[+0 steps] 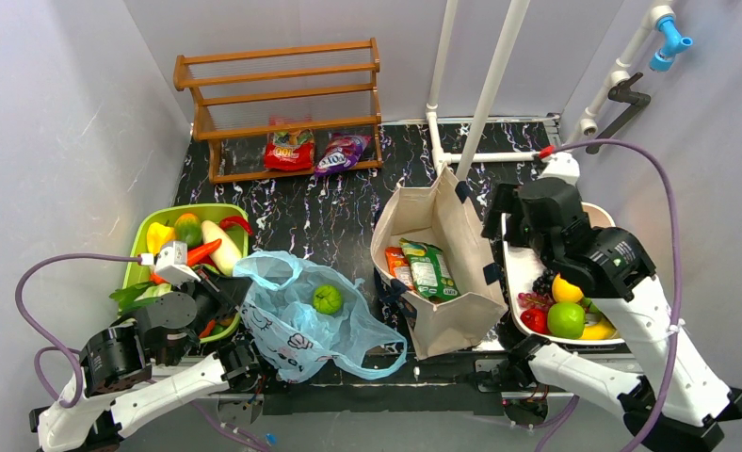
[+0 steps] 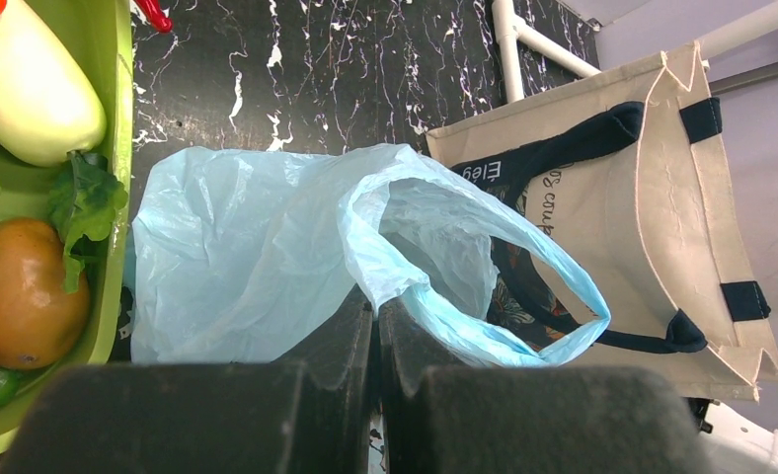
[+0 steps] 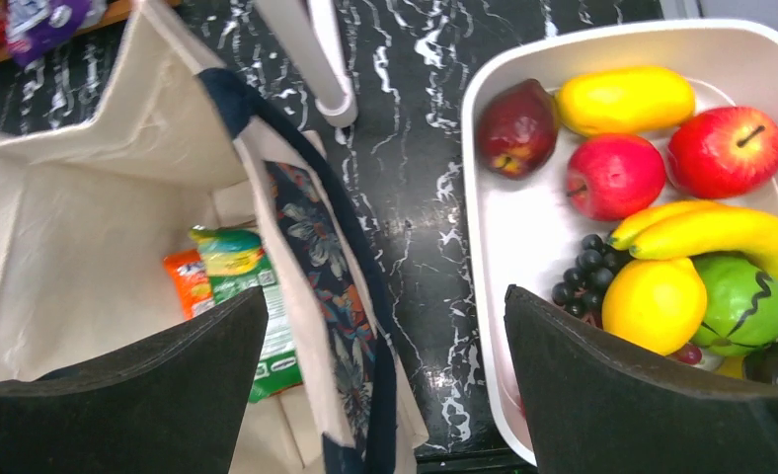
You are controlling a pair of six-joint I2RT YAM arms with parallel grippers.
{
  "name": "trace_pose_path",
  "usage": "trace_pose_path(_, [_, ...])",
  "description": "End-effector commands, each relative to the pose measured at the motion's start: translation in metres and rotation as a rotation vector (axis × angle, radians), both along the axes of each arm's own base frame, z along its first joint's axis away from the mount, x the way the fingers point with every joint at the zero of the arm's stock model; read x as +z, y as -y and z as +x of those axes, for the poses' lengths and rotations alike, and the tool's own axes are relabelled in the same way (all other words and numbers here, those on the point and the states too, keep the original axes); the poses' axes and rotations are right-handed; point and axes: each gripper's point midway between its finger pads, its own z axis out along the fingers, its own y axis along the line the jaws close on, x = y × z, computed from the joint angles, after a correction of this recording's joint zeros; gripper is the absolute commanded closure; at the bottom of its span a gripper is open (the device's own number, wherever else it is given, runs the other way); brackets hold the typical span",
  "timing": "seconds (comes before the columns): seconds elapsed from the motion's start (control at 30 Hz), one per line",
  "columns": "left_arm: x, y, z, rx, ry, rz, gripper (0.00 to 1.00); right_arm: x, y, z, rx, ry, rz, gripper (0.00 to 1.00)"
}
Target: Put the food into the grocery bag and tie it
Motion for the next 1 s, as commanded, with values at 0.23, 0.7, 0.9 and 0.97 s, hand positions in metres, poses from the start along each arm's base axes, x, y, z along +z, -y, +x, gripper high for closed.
trace_pose_path(0.23, [0.001, -0.004, 0.001, 0.015, -0.006, 0.027, 1.0, -0.047, 0.038, 0.045, -0.229, -0.155, 0.268, 0.04])
trace_pose_path(0.7, [0.002, -0.011, -0.002, 0.022, -0.01, 0.037, 1.0, -0.115, 0.092, 0.076, -0.579, -0.217, 0.545, 0.02])
trace_pose_path(0.9, [0.003, -0.011, -0.001, 0.027, -0.011, 0.051, 1.0, -0.143, 0.099, 0.086, -0.623, -0.223, 0.611, 0.02])
trace_pose_path(0.97, [0.002, -0.011, 0.0, 0.03, -0.011, 0.053, 1.0, -0.153, 0.102, 0.089, -0.636, -0.245, 0.608, 0.02])
